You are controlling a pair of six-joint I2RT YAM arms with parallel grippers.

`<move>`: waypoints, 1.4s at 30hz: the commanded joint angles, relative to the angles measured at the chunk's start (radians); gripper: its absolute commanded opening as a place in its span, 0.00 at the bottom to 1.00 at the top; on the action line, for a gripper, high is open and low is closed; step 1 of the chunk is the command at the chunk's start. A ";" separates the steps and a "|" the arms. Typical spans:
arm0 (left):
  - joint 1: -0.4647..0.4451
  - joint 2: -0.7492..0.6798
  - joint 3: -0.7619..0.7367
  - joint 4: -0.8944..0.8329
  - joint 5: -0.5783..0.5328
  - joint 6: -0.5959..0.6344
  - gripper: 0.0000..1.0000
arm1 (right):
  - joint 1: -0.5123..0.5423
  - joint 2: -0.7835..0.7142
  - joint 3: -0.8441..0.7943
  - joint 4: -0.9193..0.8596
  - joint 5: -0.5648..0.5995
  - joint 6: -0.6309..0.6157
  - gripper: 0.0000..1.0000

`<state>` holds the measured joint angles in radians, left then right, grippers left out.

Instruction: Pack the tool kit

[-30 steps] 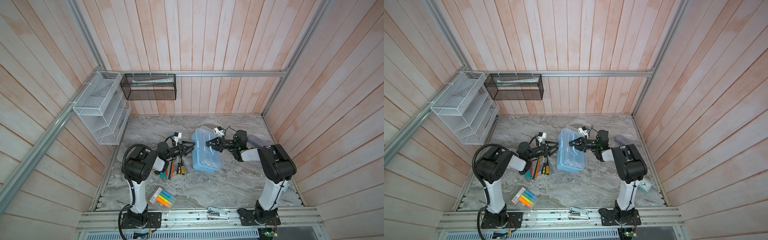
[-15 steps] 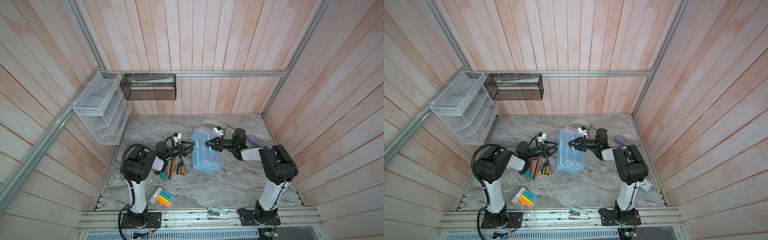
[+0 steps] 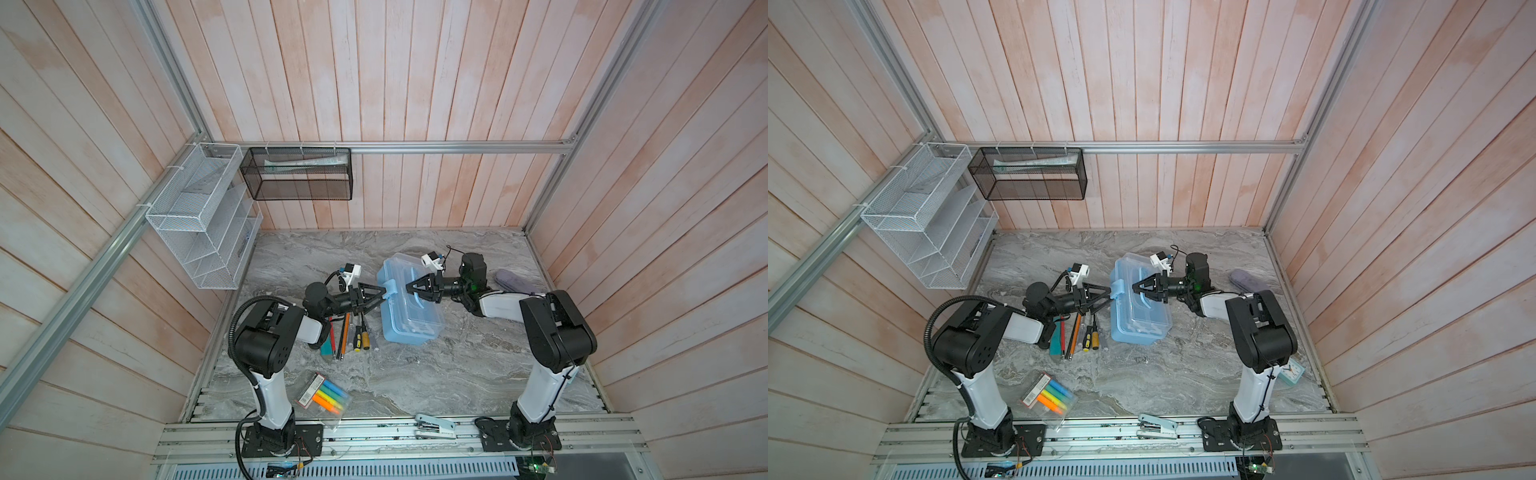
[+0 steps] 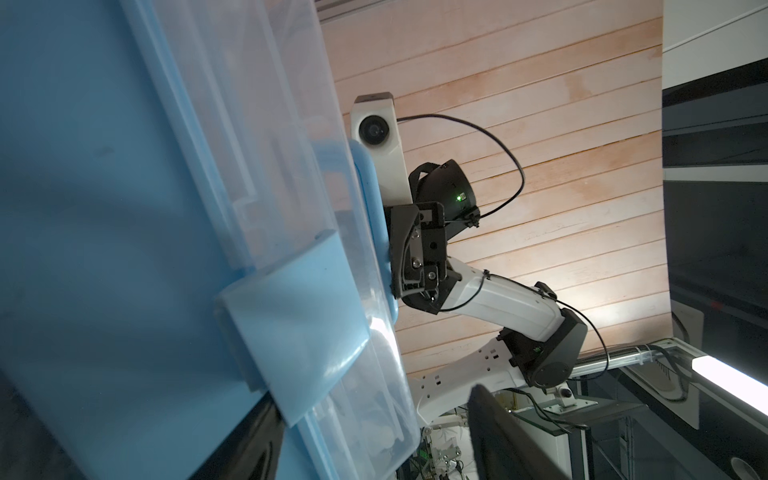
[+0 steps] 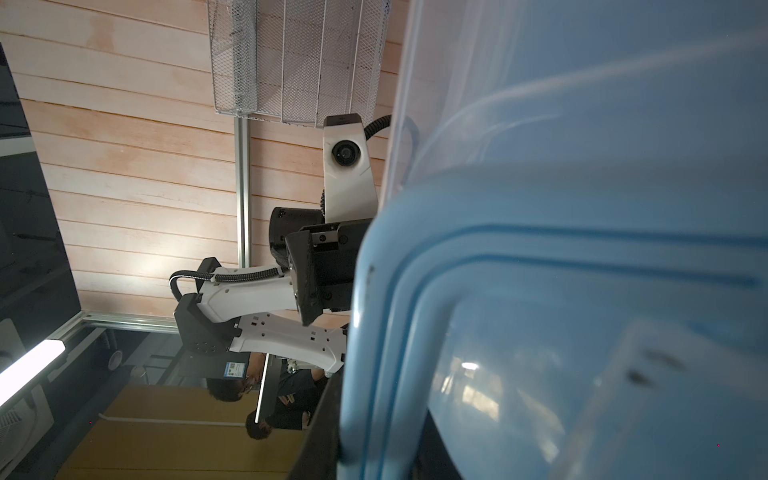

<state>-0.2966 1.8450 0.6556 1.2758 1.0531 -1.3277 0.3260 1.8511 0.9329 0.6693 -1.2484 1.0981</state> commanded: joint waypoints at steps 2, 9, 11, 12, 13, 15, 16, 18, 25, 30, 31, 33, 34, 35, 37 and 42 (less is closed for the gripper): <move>0.020 -0.142 0.040 -0.314 -0.043 0.314 0.73 | -0.027 0.050 -0.043 -0.352 0.324 -0.336 0.00; 0.034 -0.255 0.091 -0.666 -0.165 0.534 0.78 | -0.028 -0.027 0.066 -0.599 0.436 -0.464 0.00; 0.034 -0.265 0.100 -0.703 -0.183 0.556 0.79 | -0.023 -0.040 0.104 -0.671 0.481 -0.507 0.00; 0.034 -0.264 0.103 -0.711 -0.190 0.561 0.79 | -0.017 -0.044 0.126 -0.718 0.517 -0.534 0.00; 0.035 -0.261 0.106 -0.711 -0.191 0.561 0.80 | -0.011 -0.041 0.158 -0.778 0.557 -0.568 0.00; 0.033 -0.254 0.113 -0.713 -0.191 0.559 0.80 | 0.007 -0.017 0.221 -0.900 0.634 -0.634 0.00; 0.033 -0.247 0.117 -0.716 -0.191 0.557 0.80 | 0.025 -0.007 0.253 -0.955 0.688 -0.669 0.00; 0.031 -0.243 0.121 -0.707 -0.191 0.552 0.80 | 0.040 -0.003 0.272 -0.978 0.722 -0.694 0.00; 0.003 -0.233 0.150 -0.708 -0.193 0.544 0.82 | 0.036 -0.064 0.203 -0.797 0.489 -0.646 0.00; -0.015 -0.210 0.190 -0.706 -0.178 0.532 0.86 | 0.022 -0.099 0.127 -0.568 0.226 -0.487 0.00; -0.018 -0.205 0.198 -0.710 -0.178 0.533 0.86 | 0.017 -0.109 0.106 -0.500 0.186 -0.442 0.00; -0.025 -0.196 0.212 -0.715 -0.178 0.533 0.87 | 0.009 -0.124 0.077 -0.418 0.142 -0.374 0.00; -0.029 -0.191 0.220 -0.723 -0.177 0.536 0.87 | 0.005 -0.132 0.068 -0.384 0.127 -0.345 0.00; -0.033 -0.186 0.223 -0.722 -0.177 0.536 0.87 | 0.004 -0.138 0.056 -0.346 0.111 -0.314 0.00; -0.042 -0.176 0.230 -0.724 -0.181 0.534 0.87 | -0.003 -0.153 0.020 -0.213 0.069 -0.193 0.00; -0.061 -0.153 0.234 -0.704 -0.184 0.523 0.87 | -0.005 -0.183 0.010 -0.140 0.048 -0.110 0.00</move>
<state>-0.3473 1.6726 0.8619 0.5636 0.8623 -0.8051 0.3218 1.6974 0.9485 0.3969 -1.1515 0.9501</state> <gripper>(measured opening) 0.870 0.175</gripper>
